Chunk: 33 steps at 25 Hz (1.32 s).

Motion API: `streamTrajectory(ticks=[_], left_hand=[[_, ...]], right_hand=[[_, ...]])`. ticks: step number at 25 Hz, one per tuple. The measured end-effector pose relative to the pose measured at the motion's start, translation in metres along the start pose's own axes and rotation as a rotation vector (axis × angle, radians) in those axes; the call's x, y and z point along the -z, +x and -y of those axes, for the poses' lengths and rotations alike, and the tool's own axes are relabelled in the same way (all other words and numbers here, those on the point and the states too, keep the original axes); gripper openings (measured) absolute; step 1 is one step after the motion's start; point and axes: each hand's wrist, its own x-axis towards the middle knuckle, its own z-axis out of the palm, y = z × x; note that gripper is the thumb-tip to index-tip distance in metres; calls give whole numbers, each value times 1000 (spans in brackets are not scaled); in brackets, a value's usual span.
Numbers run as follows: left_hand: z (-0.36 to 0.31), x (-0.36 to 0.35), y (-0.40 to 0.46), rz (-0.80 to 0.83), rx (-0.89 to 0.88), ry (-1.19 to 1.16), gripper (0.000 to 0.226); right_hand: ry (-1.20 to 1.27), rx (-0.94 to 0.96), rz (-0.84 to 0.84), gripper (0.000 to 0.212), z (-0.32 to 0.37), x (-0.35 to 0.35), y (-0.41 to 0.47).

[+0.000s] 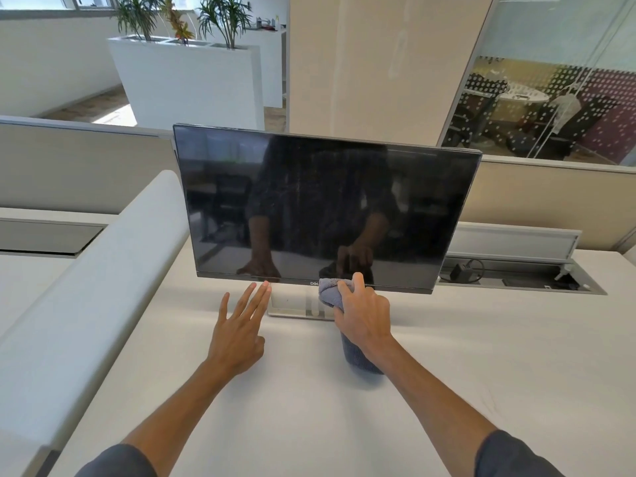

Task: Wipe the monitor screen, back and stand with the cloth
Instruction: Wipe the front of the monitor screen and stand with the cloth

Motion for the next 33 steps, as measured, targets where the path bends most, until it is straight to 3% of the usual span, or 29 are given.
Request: streamTrajectory(ticks=[10, 17, 24, 28, 33], left_hand=[[-10, -2, 0, -22, 22, -47, 98], [-14, -3, 1, -34, 37, -42, 99], [-20, -1, 3, -5, 70, -38, 99], [-23, 1, 3, -2, 77, -26, 96], [-27, 15, 10, -94, 52, -45, 85]], right_hand=[[26, -91, -7, 51, -58, -1, -10], [80, -195, -157, 43, -112, -4, -26], [57, -396, -121, 49, -151, -4, -63], [278, -376, -172, 52, -146, -3, -67], [820, -454, -153, 50, -122, 12, -50]])
